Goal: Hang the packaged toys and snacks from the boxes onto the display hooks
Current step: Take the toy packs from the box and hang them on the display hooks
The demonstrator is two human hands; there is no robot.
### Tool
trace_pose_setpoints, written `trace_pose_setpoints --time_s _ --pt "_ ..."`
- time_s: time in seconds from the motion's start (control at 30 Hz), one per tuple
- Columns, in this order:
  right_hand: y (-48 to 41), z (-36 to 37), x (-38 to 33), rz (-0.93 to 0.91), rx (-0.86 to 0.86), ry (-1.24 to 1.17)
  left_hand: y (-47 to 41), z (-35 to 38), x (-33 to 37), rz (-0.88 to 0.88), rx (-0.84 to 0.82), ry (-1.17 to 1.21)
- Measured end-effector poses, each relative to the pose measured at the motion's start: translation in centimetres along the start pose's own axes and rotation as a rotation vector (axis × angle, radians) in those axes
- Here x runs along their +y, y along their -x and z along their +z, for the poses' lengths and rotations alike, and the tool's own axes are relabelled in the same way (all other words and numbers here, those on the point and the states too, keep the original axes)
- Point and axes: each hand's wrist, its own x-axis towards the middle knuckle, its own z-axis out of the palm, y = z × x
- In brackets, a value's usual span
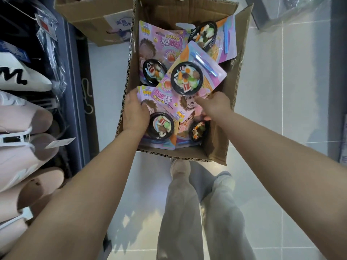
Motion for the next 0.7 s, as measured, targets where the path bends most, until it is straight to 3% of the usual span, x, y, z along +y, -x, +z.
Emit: trace_pose_setpoints --time_s 0.07,0.1,0.17,0.23,0.27,0.4,0.6,0.7 --pt "0.9 -0.9 0.4 -0.341 0.292 0.308 1.4 -0.9 -0.3 0.205 0.187 -0.126" --pt "1.3 -1.4 0.7 -0.453 0.415 0.411 1.7 -1.4 -1.1 0.184 0.282 -0.191" --pt "1.7 -2.1 2.1 -0.359 0.514 0.512 1.9 -2.1 -3.0 -0.095 0.219 -0.215" --pt "2.0 -1.7 4.1 -0.115 0.427 0.492 2.4 -2.2 -4.8 -0.358 -0.048 -0.233" --pt "2.1 -1.1 4.9 -0.059 0.373 0.446 2.6 -2.2 -5.4 -0.392 -0.109 -0.250" --pt "2.4 -0.1 5.7 -0.087 0.398 0.362 2.8 -1.8 -5.9 -0.396 -0.130 -0.130" --pt "1.0 -4.0 6.5 -0.116 0.395 0.477 8.2 3.4 -6.6 -0.497 -0.235 0.183" --pt "0.9 -4.9 7.7 -0.185 0.354 0.550 9.7 5.5 -7.3 -0.485 -0.204 0.164"
